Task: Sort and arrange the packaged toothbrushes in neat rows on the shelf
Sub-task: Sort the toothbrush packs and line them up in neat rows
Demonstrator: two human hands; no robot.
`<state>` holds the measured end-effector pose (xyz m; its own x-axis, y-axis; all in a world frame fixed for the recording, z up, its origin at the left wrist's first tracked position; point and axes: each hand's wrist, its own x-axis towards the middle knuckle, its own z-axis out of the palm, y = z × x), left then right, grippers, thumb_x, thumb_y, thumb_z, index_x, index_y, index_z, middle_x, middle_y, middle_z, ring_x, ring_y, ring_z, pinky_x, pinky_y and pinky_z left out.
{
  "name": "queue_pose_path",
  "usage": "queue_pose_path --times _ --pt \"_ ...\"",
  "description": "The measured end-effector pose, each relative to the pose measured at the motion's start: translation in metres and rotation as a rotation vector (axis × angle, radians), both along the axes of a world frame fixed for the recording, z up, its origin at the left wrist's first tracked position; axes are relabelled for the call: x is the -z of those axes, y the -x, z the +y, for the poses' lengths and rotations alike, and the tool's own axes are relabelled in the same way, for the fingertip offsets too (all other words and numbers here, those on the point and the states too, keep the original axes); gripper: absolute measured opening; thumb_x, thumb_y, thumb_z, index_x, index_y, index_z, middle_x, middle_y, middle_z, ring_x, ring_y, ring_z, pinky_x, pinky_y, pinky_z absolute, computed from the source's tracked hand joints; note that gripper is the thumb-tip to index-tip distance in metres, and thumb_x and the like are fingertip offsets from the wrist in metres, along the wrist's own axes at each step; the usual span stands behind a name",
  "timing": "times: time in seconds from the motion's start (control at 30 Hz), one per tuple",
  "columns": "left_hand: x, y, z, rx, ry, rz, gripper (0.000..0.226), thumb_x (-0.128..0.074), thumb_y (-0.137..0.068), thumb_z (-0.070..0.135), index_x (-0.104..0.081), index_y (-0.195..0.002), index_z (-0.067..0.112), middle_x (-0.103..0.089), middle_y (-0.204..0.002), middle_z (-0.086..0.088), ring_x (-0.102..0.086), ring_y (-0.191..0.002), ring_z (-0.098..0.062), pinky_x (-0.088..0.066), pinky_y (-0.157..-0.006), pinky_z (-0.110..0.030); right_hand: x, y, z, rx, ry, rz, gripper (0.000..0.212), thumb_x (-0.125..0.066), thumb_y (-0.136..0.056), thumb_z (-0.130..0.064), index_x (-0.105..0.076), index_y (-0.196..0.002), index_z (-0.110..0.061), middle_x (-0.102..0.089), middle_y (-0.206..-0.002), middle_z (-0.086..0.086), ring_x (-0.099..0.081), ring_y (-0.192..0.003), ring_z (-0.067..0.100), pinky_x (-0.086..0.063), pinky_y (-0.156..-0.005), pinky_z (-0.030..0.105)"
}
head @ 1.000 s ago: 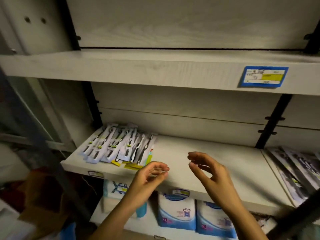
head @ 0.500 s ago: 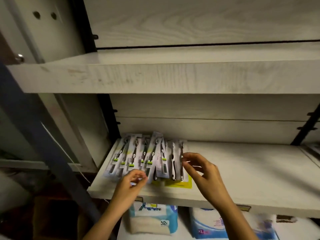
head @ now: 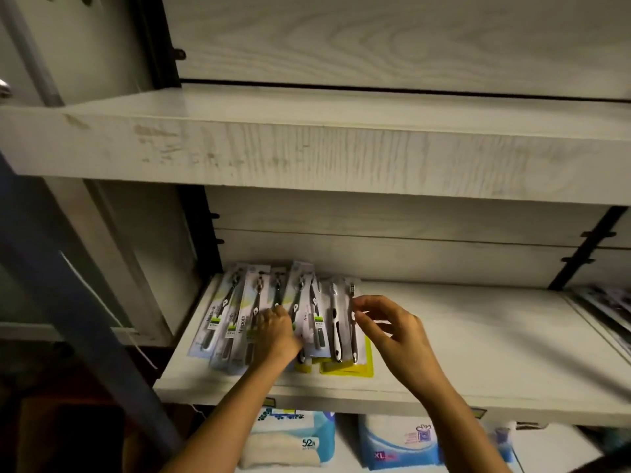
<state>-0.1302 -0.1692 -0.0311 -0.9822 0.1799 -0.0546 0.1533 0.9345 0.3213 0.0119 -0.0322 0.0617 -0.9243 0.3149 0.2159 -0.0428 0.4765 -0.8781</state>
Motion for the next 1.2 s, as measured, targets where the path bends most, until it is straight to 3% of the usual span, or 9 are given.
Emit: queue_pose_path --times 0.13,0.3,0.43,0.67,0.77,0.83,1.03,1.1,1.2 --pt "0.001 0.005 -0.002 -0.042 -0.110 -0.030 0.085 -0.076 -0.069 0.042 -0.032 -0.131 0.004 -0.036 -0.139 -0.019 -0.030 -0.131 -0.034 -0.035 -0.105 -0.041 0.005 0.006 0.001 0.009 0.003 0.004 0.015 -0.059 -0.090 -0.018 -0.064 -0.099 -0.029 -0.069 -0.095 -0.013 -0.064 -0.087 0.000 -0.051 -0.074 0.013" --pt "-0.016 -0.009 -0.011 -0.043 -0.411 0.080 0.074 -0.079 -0.066 0.031 -0.039 -0.123 0.007 -0.050 -0.123 -0.012 -0.042 -0.116 -0.027 -0.043 -0.088 -0.034 0.016 0.017 0.002 0.045 0.029 -0.058 0.018 -0.059 -0.091 -0.025 -0.063 -0.107 -0.028 -0.067 -0.097 -0.013 -0.063 -0.086 -0.004 -0.048 -0.071 0.008" --pt "-0.030 -0.039 0.003 0.096 -0.796 0.021 0.072 -0.079 -0.061 0.016 -0.036 -0.119 0.026 -0.054 -0.110 0.001 -0.056 -0.100 -0.017 -0.051 -0.077 -0.031 0.026 0.025 -0.001 0.004 0.216 -0.232 0.042 -0.052 -0.091 -0.041 -0.052 -0.128 -0.020 -0.065 -0.115 0.003 -0.065 -0.097 0.011 -0.052 -0.086 0.025" --pt "-0.025 -0.081 0.031 0.260 -1.003 -0.227 0.077 -0.076 -0.058 0.032 -0.034 -0.123 0.037 -0.055 -0.116 0.001 -0.060 -0.102 -0.012 -0.056 -0.082 -0.029 0.031 0.022 0.001 0.013 0.360 -0.199 0.028 -0.061 -0.089 -0.021 -0.054 -0.114 -0.012 -0.068 -0.103 0.007 -0.069 -0.085 0.014 -0.055 -0.064 0.021" --pt "-0.029 -0.067 0.020 0.192 -0.914 -0.152 0.034 -0.067 -0.080 0.024 -0.048 -0.108 0.025 -0.052 -0.091 0.003 -0.054 -0.079 -0.007 -0.043 -0.062 -0.013 0.033 0.018 0.012 0.030 0.375 -0.208 0.025 -0.061 -0.089 -0.020 -0.055 -0.111 -0.012 -0.068 -0.098 0.007 -0.069 -0.083 0.014 -0.054 -0.063 0.021" --pt "-0.023 -0.040 0.015 0.045 -0.758 -0.036 0.020 -0.064 -0.083 0.028 -0.052 -0.099 0.021 -0.058 -0.092 0.000 -0.056 -0.079 -0.013 -0.042 -0.061 -0.015 0.033 0.015 0.017 0.037 0.382 -0.204 0.025 -0.061 -0.088 -0.020 -0.054 -0.112 -0.014 -0.068 -0.102 0.006 -0.069 -0.086 0.014 -0.054 -0.064 0.020" --pt "-0.006 0.002 0.027 -0.031 -0.071 -0.051 0.081 -0.065 -0.072 0.060 -0.041 -0.129 0.008 -0.043 -0.135 -0.012 -0.043 -0.123 -0.027 -0.042 -0.094 -0.035 0.033 0.003 0.021 0.022 0.382 -0.176 0.022 -0.060 -0.089 -0.019 -0.052 -0.109 -0.020 -0.066 -0.101 -0.001 -0.067 -0.087 0.010 -0.054 -0.063 0.018" --pt "-0.002 0.004 0.033 -0.042 -0.049 -0.060 0.082 -0.069 -0.069 0.060 -0.045 -0.126 0.008 -0.050 -0.129 -0.011 -0.049 -0.116 -0.025 -0.045 -0.090 -0.033 0.034 0.001 0.024 0.024 0.371 -0.176 0.020 -0.060 -0.088 -0.021 -0.052 -0.107 -0.023 -0.065 -0.102 -0.001 -0.067 -0.089 0.010 -0.055 -0.065 0.019" --pt "-0.004 0.005 0.039 -0.067 -0.093 -0.086 0.054 -0.072 -0.067 0.053 -0.060 -0.100 0.013 -0.065 -0.096 -0.003 -0.061 -0.086 -0.019 -0.055 -0.075 -0.032 0.035 0.000 0.027 0.036 0.380 -0.162 0.017 -0.061 -0.088 -0.022 -0.052 -0.100 -0.029 -0.065 -0.101 -0.004 -0.067 -0.090 0.009 -0.055 -0.068 0.020"
